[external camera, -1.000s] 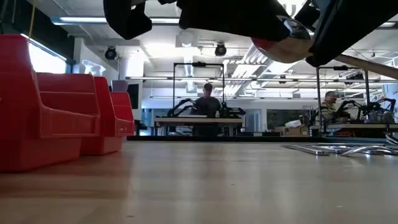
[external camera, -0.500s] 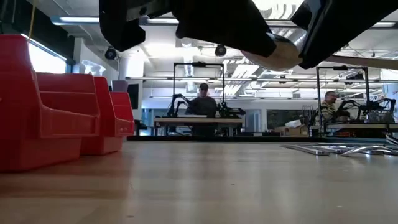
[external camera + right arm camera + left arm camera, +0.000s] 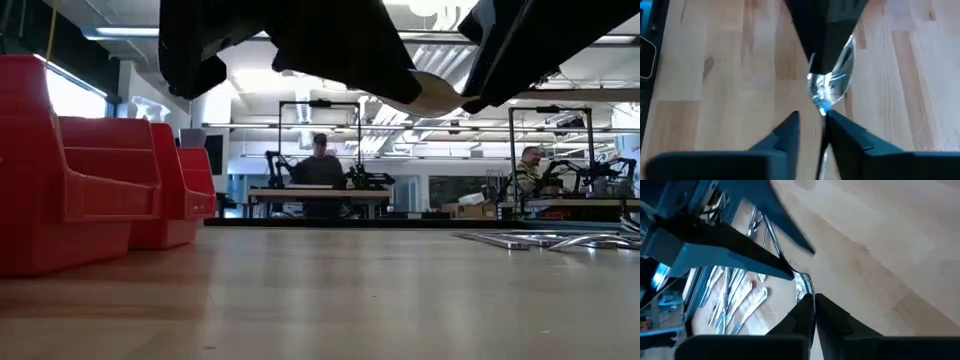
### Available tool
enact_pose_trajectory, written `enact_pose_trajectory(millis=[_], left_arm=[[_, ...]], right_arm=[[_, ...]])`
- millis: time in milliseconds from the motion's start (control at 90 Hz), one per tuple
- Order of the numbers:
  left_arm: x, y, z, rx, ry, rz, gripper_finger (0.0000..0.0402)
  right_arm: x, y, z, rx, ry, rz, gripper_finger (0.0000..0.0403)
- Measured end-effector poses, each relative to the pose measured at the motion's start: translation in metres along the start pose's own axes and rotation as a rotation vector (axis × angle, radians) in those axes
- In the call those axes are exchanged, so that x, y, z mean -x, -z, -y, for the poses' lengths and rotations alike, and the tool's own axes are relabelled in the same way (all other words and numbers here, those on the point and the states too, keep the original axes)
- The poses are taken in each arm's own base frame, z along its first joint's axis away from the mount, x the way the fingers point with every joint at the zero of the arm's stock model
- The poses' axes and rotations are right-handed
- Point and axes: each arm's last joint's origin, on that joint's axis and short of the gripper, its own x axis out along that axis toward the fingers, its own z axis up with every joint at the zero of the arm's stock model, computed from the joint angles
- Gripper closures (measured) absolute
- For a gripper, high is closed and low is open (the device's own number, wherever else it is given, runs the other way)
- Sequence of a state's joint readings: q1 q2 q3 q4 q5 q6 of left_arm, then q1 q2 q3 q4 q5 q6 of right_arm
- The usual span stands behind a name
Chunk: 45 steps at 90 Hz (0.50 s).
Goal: Sort silverware
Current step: Put the silver spoon in the middle red bin
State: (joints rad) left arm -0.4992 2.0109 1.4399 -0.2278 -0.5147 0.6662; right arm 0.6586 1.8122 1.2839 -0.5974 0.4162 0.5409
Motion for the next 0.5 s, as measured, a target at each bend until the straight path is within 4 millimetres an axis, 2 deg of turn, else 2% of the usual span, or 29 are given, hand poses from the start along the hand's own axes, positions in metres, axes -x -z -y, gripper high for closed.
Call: enact_pose_trajectory(millis=[122, 211, 333, 500], left_arm=[[0.003, 0.002, 0.005, -0.036, -0.023, -0.071, 0.0401], [0.01, 0.005, 0.012, -0.11, -0.024, -0.172, 0.0401], [0.027, 0.004, 0.024, -0.193, -0.009, -0.301, 0.0401], [0.063, 0.005, 0.042, -0.286, 0.044, -0.465, 0.0401]], right_arm=[[0.006, -0.001, 0.002, -0.015, 0.012, -0.037, 0.0199], [0.022, -0.004, 0.003, -0.054, 0.083, -0.083, 0.0165], [0.048, -0.006, -0.005, -0.007, 0.197, -0.039, 0.0159], [0.078, -0.012, -0.019, 0.01, 0.255, 0.064, 0.0178]])
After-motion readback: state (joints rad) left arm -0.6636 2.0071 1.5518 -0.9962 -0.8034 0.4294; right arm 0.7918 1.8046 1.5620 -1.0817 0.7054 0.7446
